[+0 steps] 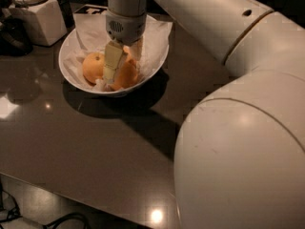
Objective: Pick orange from white bowl
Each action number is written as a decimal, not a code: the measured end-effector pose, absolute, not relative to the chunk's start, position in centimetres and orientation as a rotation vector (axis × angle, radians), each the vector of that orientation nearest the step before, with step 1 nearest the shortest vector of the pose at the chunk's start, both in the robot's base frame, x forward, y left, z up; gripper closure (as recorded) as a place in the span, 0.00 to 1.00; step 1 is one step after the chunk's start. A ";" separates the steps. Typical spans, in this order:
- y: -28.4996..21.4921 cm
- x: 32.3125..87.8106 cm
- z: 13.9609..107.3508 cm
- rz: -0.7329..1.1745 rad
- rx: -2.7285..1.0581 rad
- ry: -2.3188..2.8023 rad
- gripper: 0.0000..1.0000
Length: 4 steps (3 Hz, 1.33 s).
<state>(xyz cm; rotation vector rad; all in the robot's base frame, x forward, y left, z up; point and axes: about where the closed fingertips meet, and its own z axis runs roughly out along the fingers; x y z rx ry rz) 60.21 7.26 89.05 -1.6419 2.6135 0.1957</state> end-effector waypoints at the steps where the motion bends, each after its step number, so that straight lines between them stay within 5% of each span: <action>1: 7.5 60.1 88.6 0.210 -1.660 2.616 0.19; 4: 7.2 59.9 86.1 0.275 -1.674 2.672 0.22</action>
Offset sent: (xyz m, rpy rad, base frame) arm -0.0309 -0.0217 -0.0157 -0.0869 0.1689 0.0265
